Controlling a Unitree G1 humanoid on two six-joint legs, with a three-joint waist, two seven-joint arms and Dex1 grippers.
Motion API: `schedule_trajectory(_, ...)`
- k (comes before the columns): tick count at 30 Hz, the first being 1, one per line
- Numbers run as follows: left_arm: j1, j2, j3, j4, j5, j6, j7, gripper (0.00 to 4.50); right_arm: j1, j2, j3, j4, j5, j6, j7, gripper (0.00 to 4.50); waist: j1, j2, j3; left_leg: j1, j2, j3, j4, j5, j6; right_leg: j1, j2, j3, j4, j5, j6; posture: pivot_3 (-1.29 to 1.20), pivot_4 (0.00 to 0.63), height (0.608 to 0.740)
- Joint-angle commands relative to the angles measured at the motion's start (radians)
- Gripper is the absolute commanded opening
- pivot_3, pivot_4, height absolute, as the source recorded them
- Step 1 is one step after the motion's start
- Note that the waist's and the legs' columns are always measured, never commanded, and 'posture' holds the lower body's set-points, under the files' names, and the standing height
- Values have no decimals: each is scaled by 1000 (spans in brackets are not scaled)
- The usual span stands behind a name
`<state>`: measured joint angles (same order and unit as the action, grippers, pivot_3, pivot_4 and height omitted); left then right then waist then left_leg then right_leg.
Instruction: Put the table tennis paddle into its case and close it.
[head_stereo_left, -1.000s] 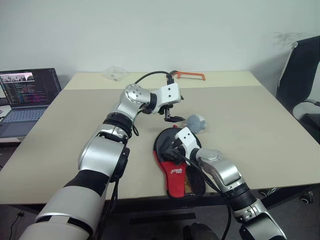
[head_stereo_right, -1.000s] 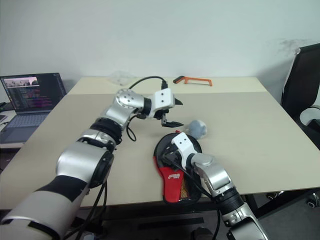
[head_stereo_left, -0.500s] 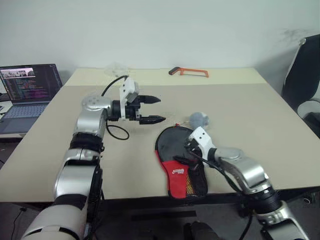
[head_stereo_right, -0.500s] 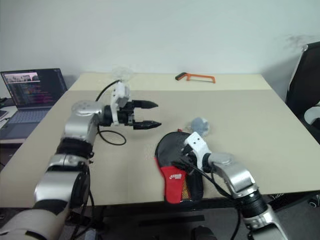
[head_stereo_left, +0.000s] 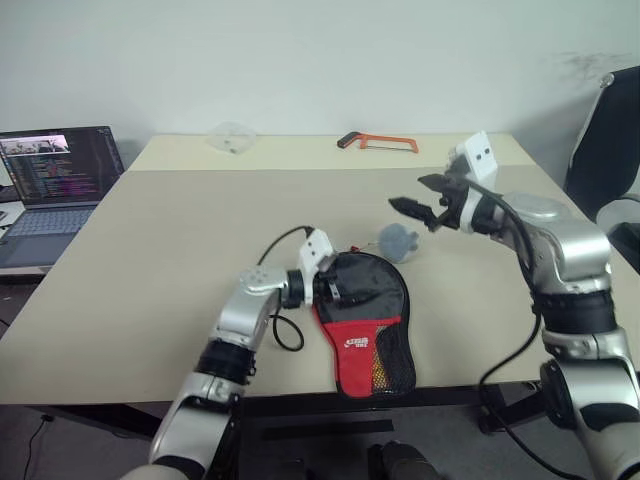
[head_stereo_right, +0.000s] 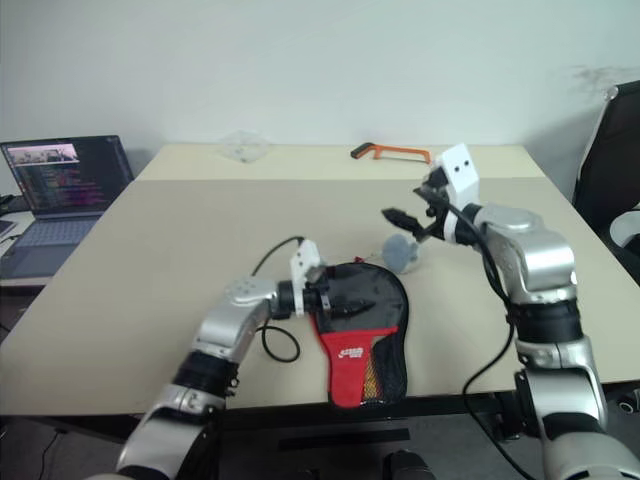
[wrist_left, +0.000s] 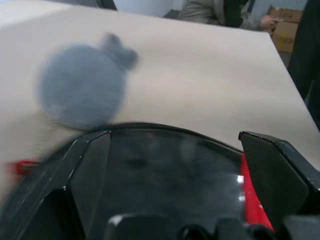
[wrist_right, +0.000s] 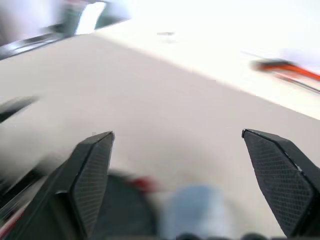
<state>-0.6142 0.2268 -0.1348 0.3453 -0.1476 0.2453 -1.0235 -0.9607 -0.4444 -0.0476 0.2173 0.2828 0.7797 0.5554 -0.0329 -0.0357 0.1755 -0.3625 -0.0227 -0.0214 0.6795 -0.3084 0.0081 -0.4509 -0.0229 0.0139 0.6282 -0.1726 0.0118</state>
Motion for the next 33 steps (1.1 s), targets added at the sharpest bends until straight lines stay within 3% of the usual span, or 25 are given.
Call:
schedule_trajectory(1, 8, -5, -7, -46, 24, -5, 87, 4474, -61, 30, -53, 142, -33, -89, -99, 4500, 3, 0, 0, -1, 0, -1, 0, 0, 0, -1, 0, -1, 0, 1, -1, 0, 150, 740)
schedule_trajectory(8, 83, -33, -54, -76, 102, 24, 256, 4474, -124, 116, -120, 420, -21, -136, -216, 4500, 4, 1, 0, -1, 0, 0, -1, 0, 0, -1, -1, 0, 0, 2, 0, 0, 150, 740)
schedule_trajectory(15, 121, -72, -90, -103, 107, 108, 314, 4474, -101, 176, -129, 457, 3, -82, -225, 4500, 4, 2, -1, -1, 0, -1, -1, 0, 0, 0, -1, -1, 0, 2, 0, 0, 150, 740)
schedule_trajectory(30, 39, -131, -100, -25, 117, 231, 408, 4474, -40, 237, -100, 471, -30, 25, -274, 4500, 4, 3, -2, 8, -1, -1, 0, 0, 0, 9, 0, -2, -1, 2, 1, 0, 150, 740)
schedule_trajectory(33, 35, -134, -105, -15, 119, 250, 415, 4500, -31, 240, -102, 460, -30, 30, -294, 3873, 3, 3, -2, 9, -1, -1, 0, 0, 0, 9, 1, -1, -1, 2, 1, 0, 150, 740)
